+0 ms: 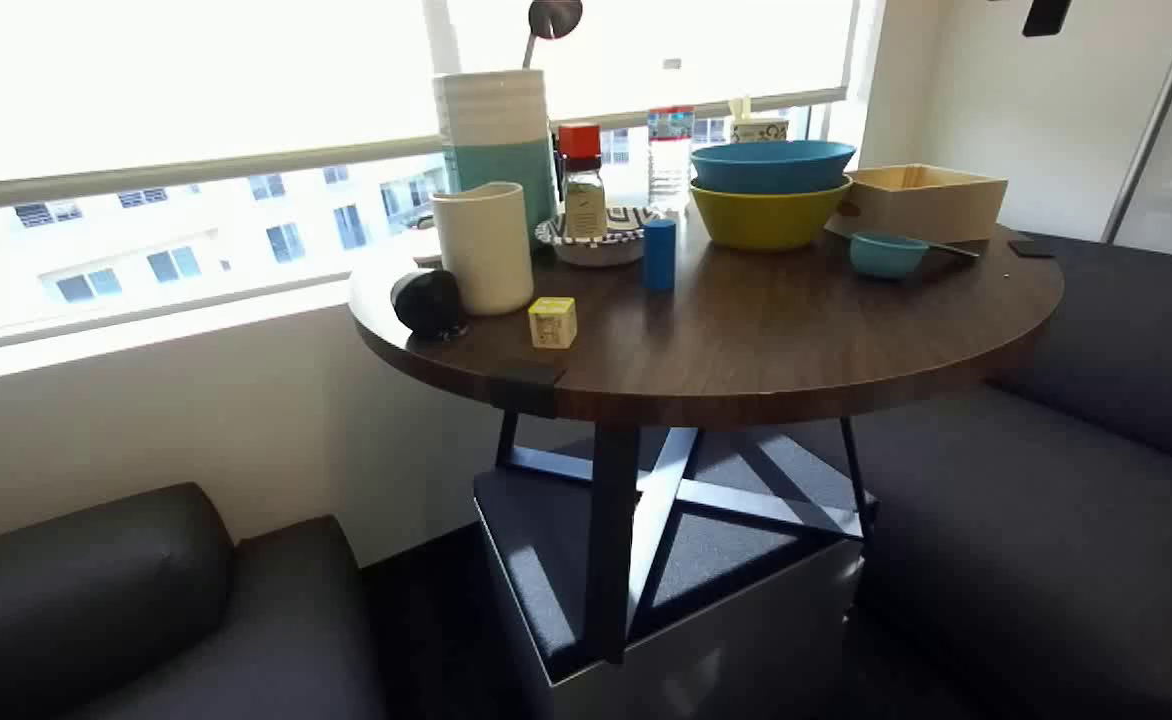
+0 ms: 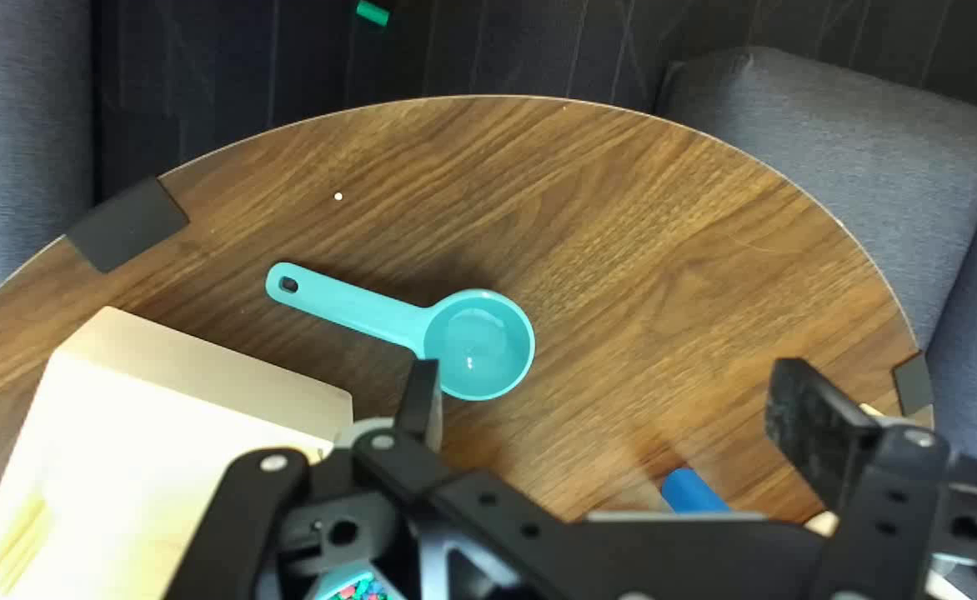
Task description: Pour the cereal out of the blue bowl and into the wooden box
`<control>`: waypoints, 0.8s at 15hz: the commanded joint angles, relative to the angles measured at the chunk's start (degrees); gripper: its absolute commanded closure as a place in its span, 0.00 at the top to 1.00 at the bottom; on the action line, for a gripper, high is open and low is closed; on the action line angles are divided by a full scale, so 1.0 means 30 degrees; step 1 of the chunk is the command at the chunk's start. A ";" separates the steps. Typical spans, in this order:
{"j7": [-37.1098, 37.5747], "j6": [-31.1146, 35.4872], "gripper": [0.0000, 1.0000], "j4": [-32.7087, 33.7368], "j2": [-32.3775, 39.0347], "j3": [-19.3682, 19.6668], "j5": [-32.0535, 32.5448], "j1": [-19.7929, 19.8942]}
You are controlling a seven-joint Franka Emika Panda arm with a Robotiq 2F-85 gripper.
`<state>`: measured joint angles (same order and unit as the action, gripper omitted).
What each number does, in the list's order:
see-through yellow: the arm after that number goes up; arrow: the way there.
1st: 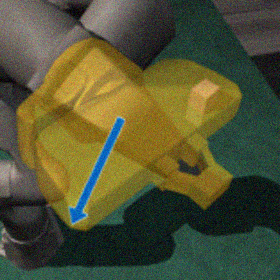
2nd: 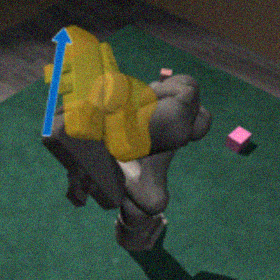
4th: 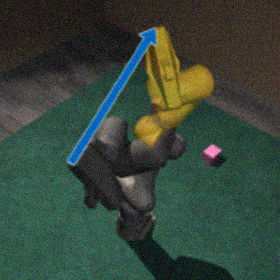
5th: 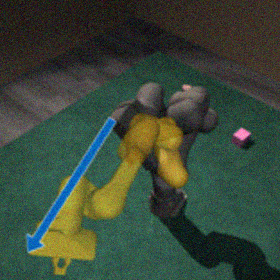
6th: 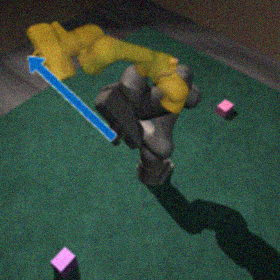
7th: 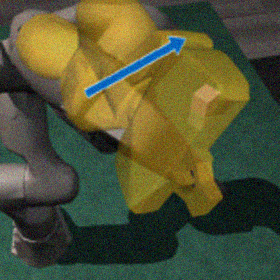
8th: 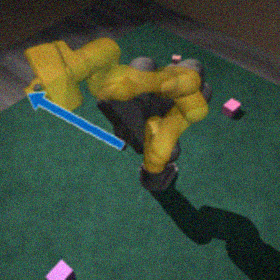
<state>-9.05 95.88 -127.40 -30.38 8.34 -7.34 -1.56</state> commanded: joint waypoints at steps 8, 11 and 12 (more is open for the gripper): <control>0.0700 0.1931 1.00 -0.0358 0.0514 -0.0072 -0.0691 0.0850; 0.1521 0.5205 1.00 -0.0555 0.1413 0.0081 -0.1121 0.1333; 0.1784 0.6228 1.00 -0.0618 0.1796 0.0050 -0.1149 0.1495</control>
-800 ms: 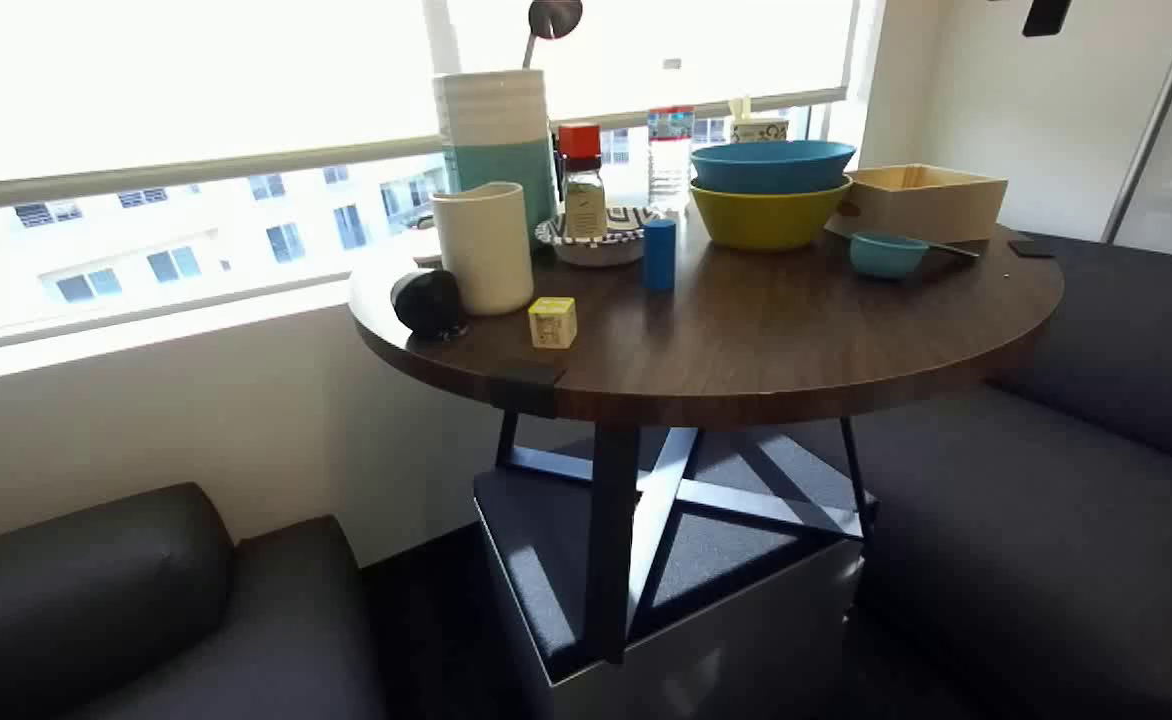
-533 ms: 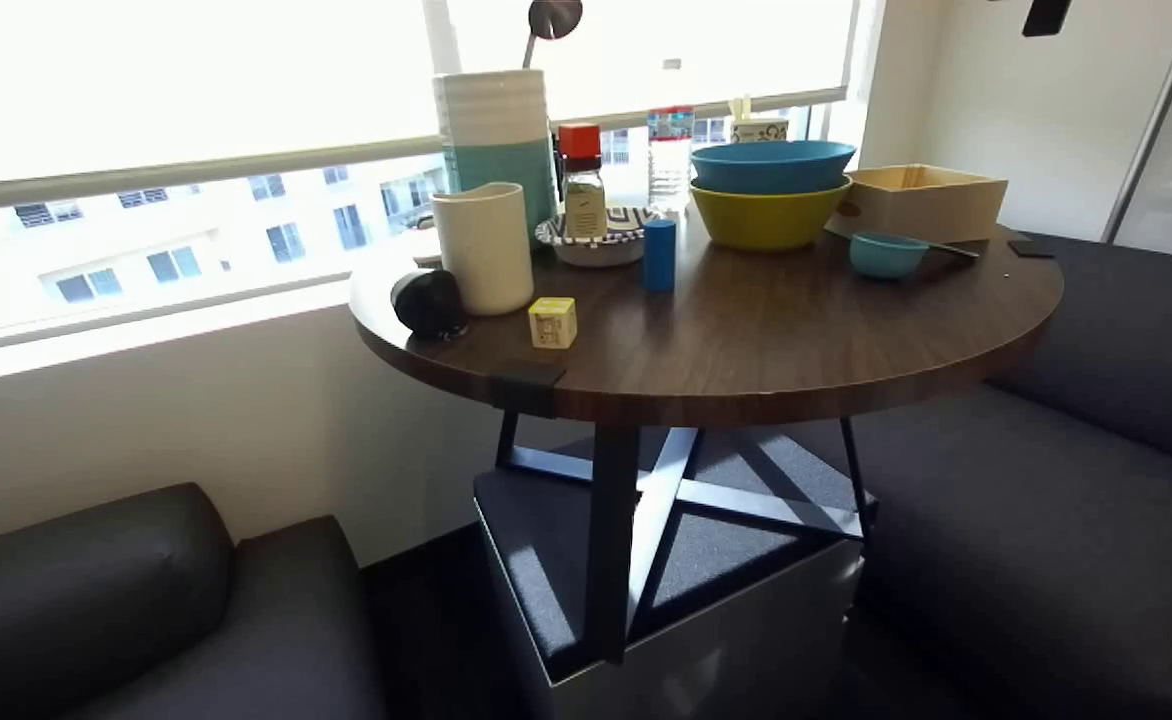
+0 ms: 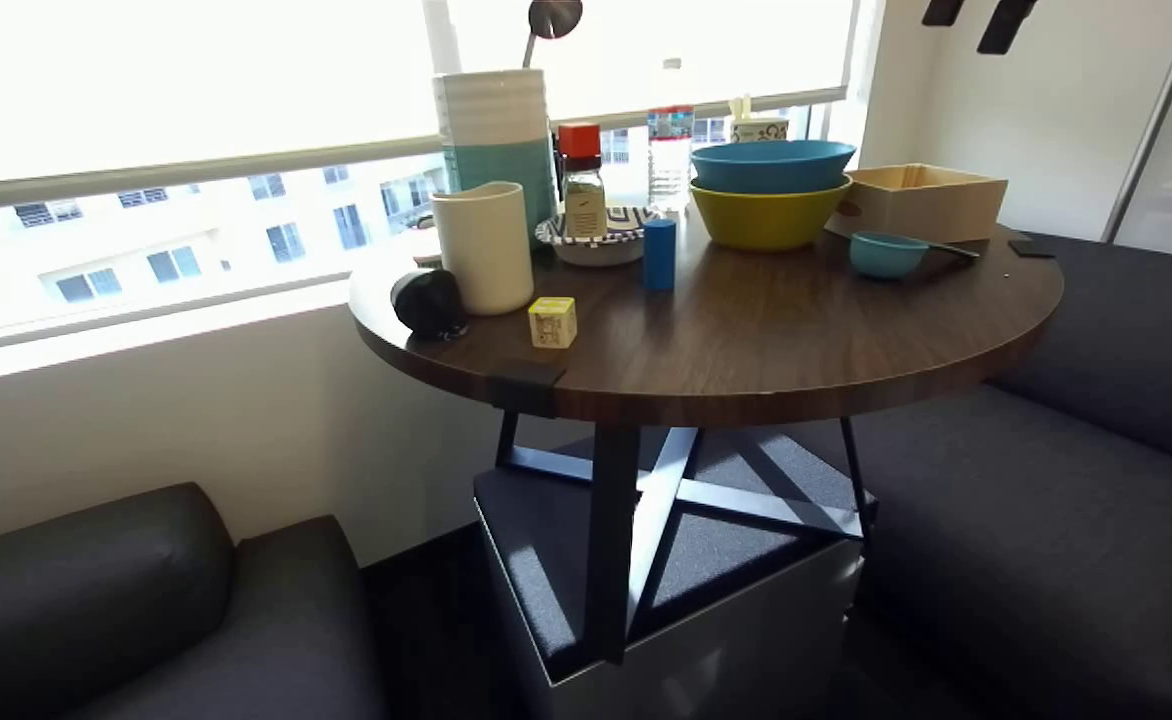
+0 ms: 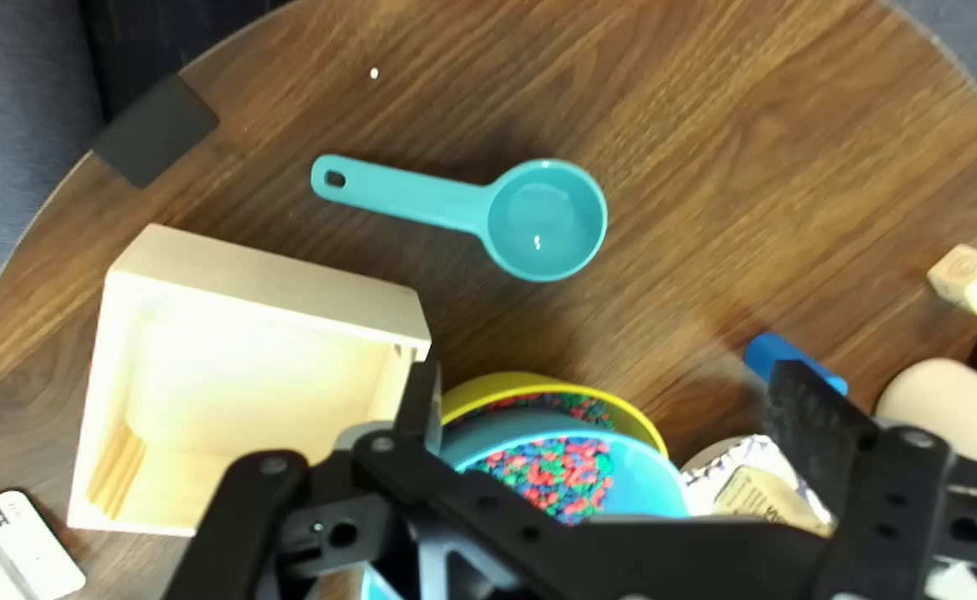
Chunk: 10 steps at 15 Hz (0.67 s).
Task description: Pour the cereal out of the blue bowl and into the wooden box
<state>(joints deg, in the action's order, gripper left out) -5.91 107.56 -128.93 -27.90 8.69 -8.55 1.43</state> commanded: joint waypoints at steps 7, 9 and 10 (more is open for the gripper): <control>0.2485 0.5712 1.00 0.0707 0.4274 0.0195 -0.1839 0.0915; 0.2977 0.6224 1.00 0.0982 0.5124 0.0185 -0.2146 0.1009; 0.3053 0.6355 1.00 0.1168 0.5520 0.0236 -0.2465 0.0987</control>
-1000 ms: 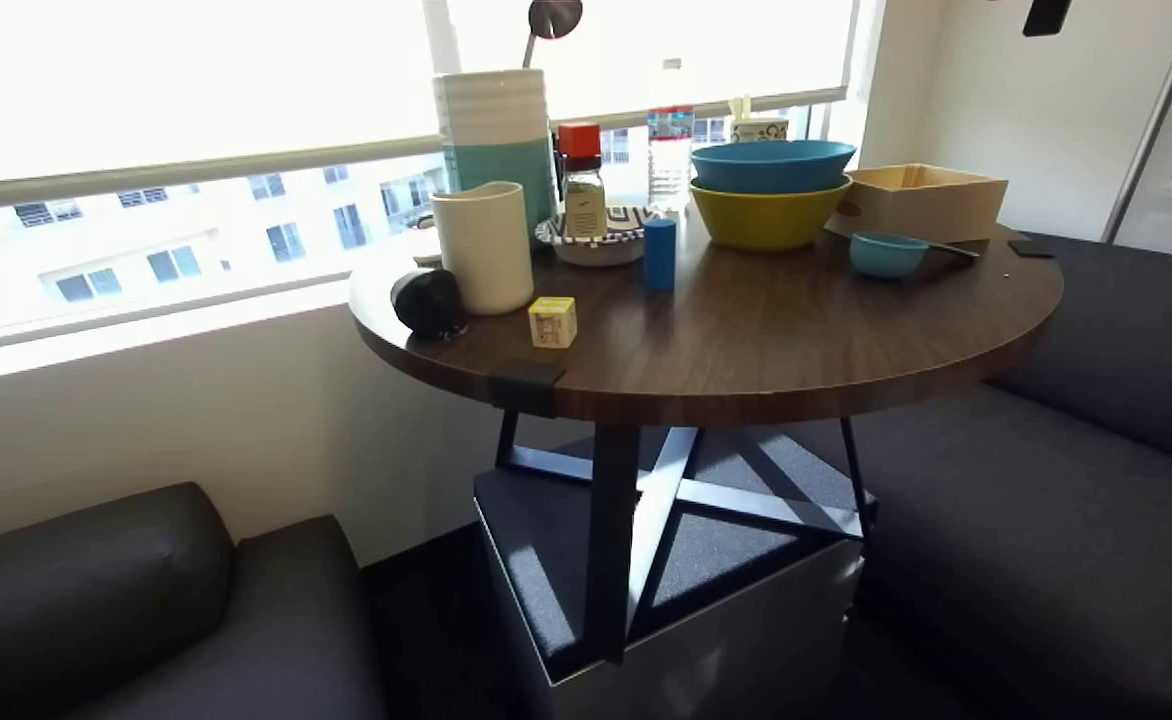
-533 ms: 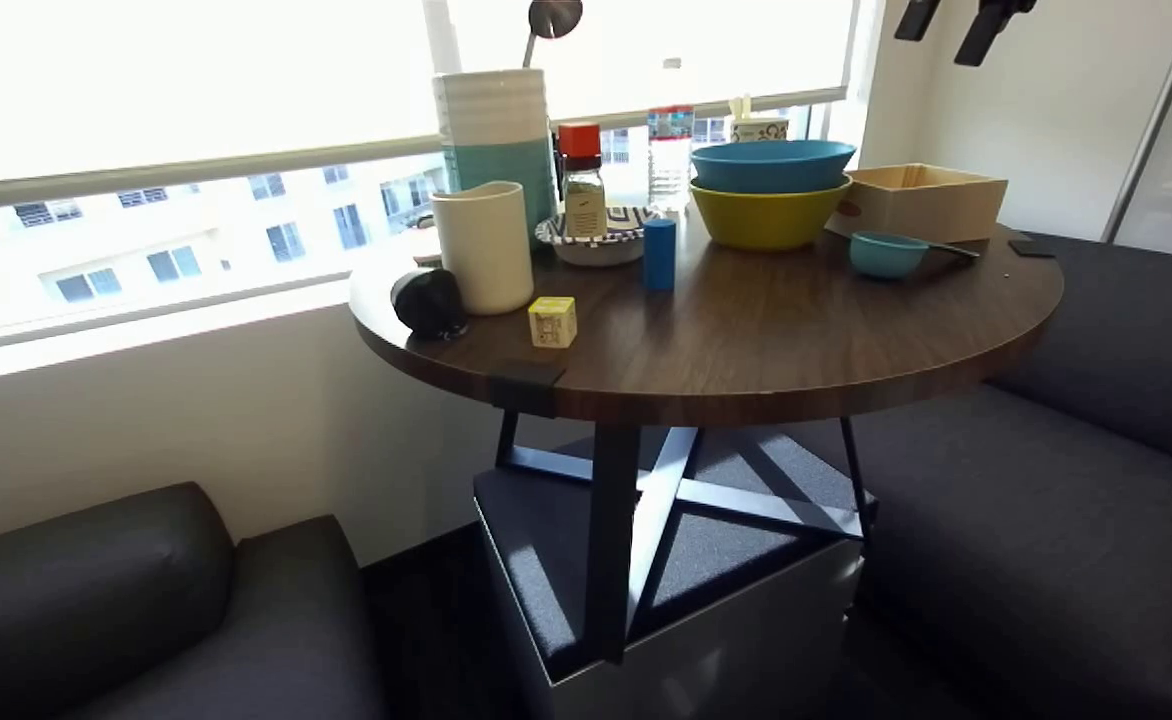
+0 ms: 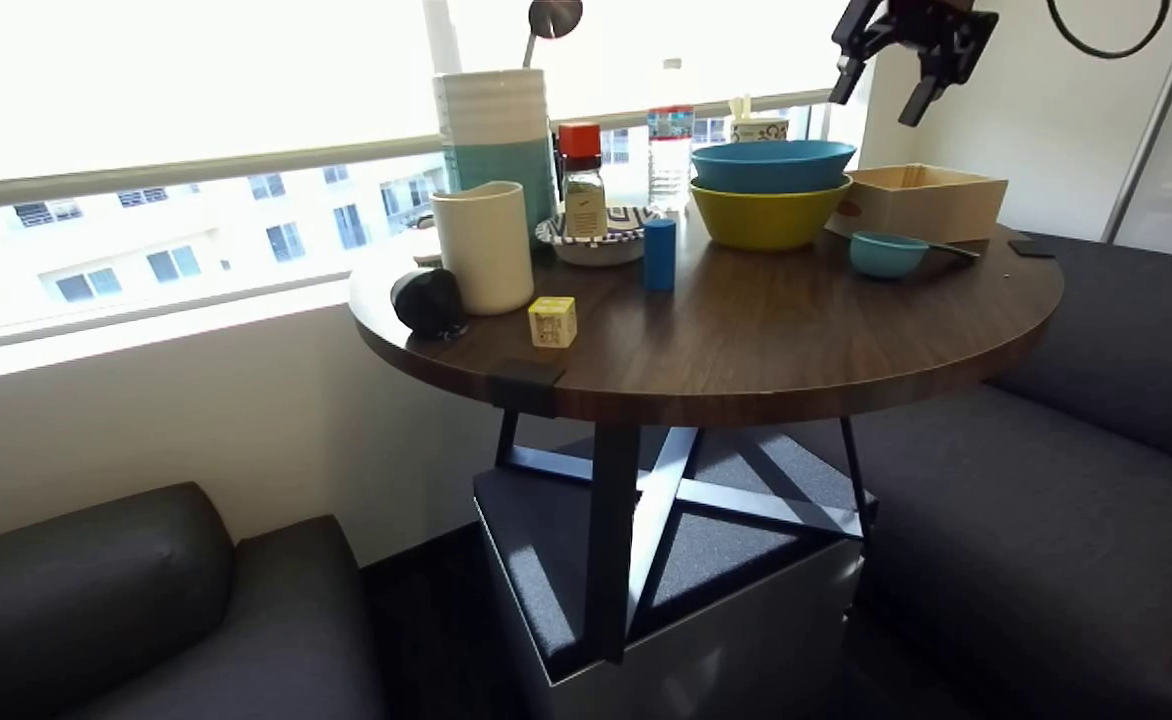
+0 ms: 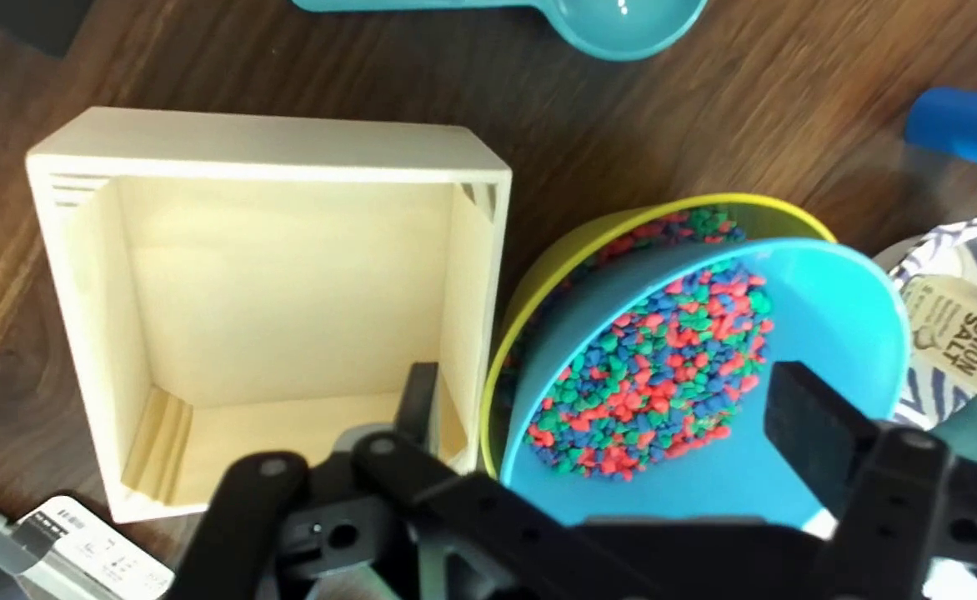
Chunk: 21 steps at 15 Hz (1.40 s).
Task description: Pour the cereal out of the blue bowl and into the wooden box
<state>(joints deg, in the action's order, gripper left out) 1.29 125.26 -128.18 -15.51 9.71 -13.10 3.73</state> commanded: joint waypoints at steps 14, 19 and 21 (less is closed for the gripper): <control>0.2180 0.0468 0.05 0.2900 0.4081 -0.0063 -0.1944 0.0919; 0.0868 0.0164 0.02 0.3015 0.4266 0.0099 -0.4163 0.1075; 0.0330 0.0082 0.01 0.2996 0.4285 0.0178 -0.5000 0.1152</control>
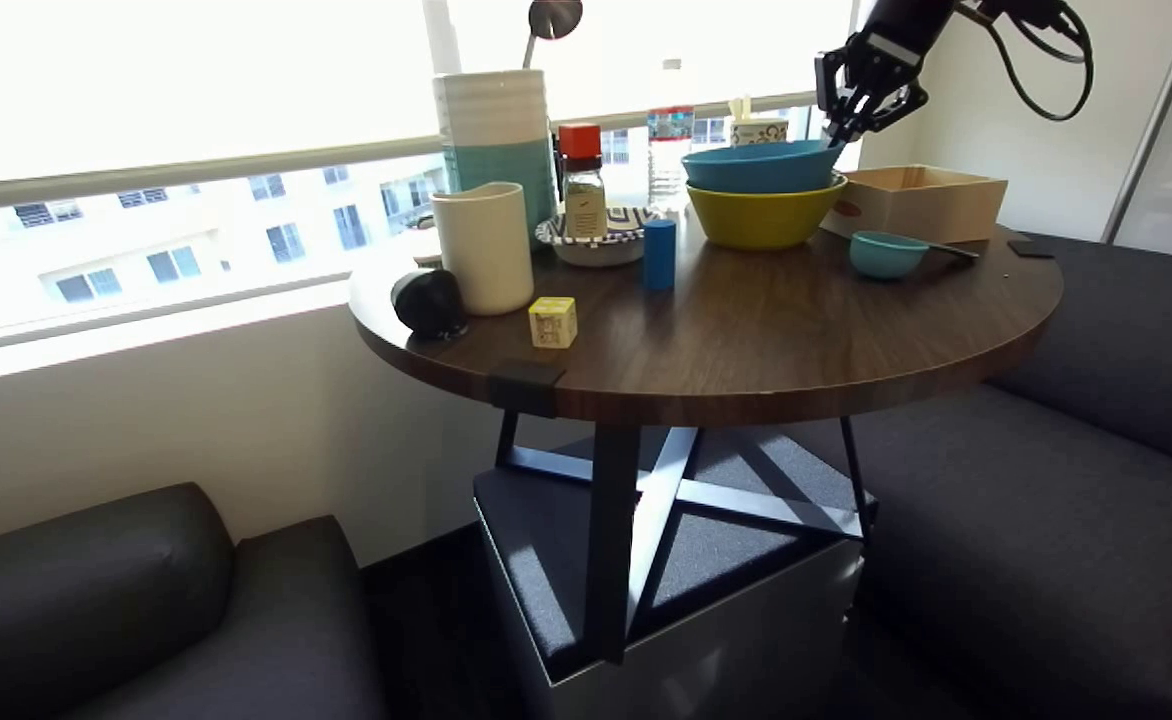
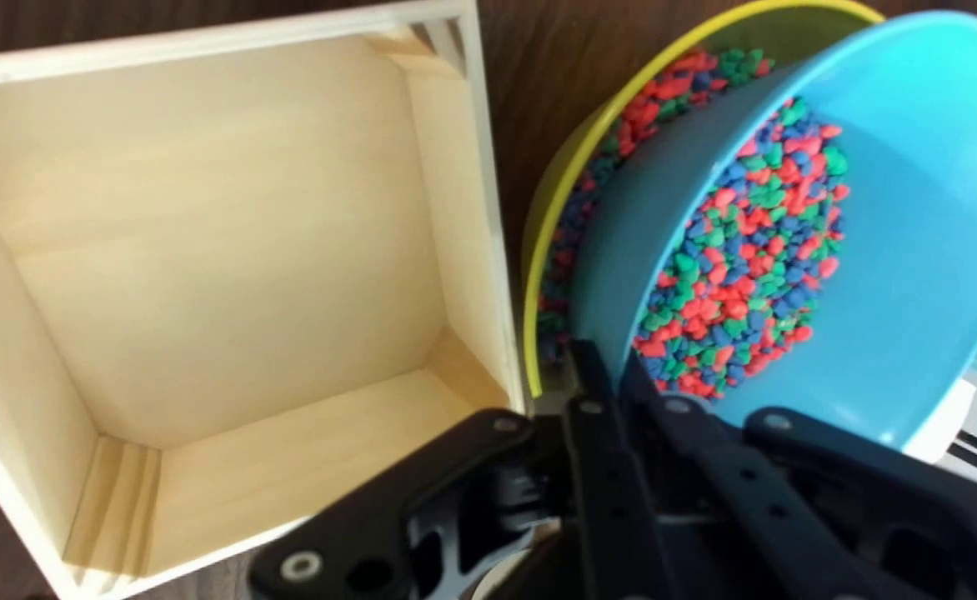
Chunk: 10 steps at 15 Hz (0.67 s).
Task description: Pour the cereal out of the blue bowl and into the wooden box
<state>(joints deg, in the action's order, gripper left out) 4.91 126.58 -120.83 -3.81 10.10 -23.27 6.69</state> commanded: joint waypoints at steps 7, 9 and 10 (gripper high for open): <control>-0.2946 -0.0358 0.01 0.0370 0.0176 0.0278 -0.3446 0.0363; -0.3151 -0.0394 0.01 0.0297 0.0013 0.0290 -0.3465 0.0418; -0.3212 -0.0422 0.01 0.0257 -0.0102 0.0295 -0.3385 0.0427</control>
<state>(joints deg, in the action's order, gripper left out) -2.99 126.50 -120.82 -2.93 11.14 -31.36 7.37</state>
